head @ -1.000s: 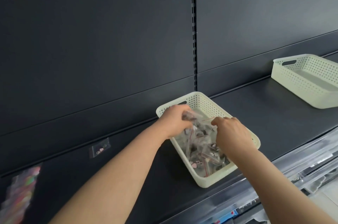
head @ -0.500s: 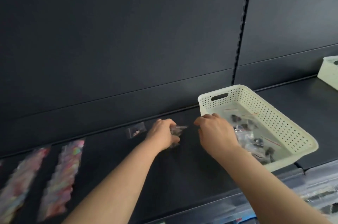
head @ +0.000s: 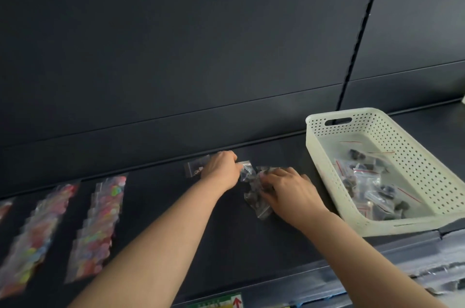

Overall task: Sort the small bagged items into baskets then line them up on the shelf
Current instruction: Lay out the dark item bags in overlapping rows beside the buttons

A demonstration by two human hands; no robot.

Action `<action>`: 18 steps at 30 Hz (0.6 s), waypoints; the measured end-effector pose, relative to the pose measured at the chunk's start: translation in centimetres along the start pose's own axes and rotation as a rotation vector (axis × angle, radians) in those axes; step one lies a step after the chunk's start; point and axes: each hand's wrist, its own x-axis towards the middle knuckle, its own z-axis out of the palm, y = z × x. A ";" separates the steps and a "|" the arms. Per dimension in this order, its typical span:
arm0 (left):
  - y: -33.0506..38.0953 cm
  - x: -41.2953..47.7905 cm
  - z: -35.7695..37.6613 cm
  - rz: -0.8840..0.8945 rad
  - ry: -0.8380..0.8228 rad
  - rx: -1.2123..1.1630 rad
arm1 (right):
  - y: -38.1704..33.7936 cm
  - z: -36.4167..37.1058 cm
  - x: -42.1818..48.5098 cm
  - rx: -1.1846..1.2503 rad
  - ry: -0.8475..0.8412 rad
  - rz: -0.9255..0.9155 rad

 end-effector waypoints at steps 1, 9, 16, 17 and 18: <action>0.3 0.1 0.3 0.001 0.000 0.021 | 0.2 0.0 -0.1 -0.017 -0.002 0.005; -0.1 -0.5 0.4 -0.071 0.090 -0.594 | 0.4 -1.0 0.8 0.159 0.055 0.119; -1.7 -3.6 -2.3 -0.085 -0.022 -1.068 | -3.5 -0.6 3.0 0.983 -0.063 0.282; -2.2 -4.0 -2.6 -0.080 -0.052 -1.078 | -3.8 -0.5 3.0 1.081 -0.076 0.278; -2.7 -4.3 -2.8 -0.080 -0.078 -1.084 | -4.0 -0.4 3.0 1.147 -0.091 0.260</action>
